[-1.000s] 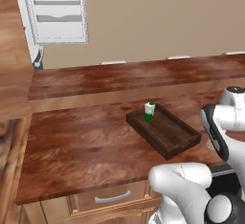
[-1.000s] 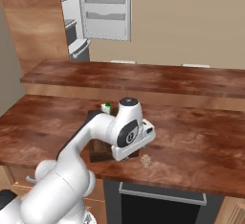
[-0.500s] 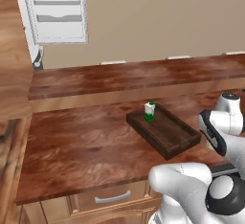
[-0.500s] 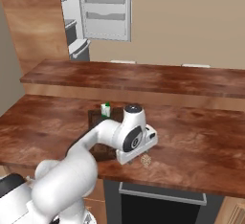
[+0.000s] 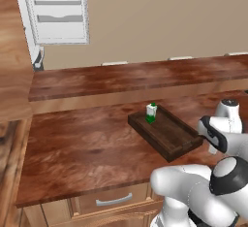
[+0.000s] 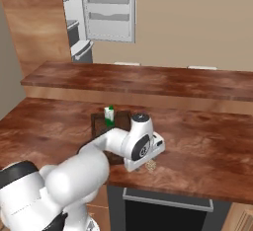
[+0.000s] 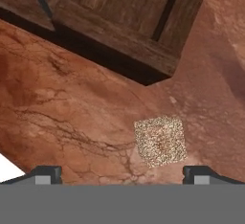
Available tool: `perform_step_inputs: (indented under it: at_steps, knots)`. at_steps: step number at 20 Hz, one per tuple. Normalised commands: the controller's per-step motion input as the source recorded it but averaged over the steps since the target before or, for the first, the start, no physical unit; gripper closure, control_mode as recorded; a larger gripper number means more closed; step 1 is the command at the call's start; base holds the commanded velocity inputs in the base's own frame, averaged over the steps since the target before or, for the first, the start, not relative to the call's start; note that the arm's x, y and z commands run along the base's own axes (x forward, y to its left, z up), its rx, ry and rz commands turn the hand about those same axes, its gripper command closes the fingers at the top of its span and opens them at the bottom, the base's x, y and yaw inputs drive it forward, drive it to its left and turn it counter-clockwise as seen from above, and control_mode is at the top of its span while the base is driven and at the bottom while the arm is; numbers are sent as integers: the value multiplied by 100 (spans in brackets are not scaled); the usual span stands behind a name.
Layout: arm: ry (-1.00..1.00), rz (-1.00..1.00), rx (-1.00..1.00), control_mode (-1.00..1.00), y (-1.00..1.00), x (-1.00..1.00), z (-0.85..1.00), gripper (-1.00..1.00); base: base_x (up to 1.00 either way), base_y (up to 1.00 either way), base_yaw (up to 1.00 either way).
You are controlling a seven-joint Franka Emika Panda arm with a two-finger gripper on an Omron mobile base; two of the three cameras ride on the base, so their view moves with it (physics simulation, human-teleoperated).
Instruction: Take out the milk from the fridge and place it on the tray on the counter. Then take the sugar cube near the tray and place it in the tray.
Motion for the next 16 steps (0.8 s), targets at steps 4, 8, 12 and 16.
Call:
perform_step_inputs:
  at_steps: [4, 8, 12, 16]
  knots:
    - [0, 0, 0, -100, 0, 29, -9, -100, 0, 0, 0]
    - [0, 0, 0, -100, -10, 21, -9, -100, 0, 0, 0]
    - [0, 0, 0, -100, -21, 14, -16, -100, 0, 0, 0]
    - [4, 0, 0, -100, -22, 9, -18, -100, 0, 0, 0]
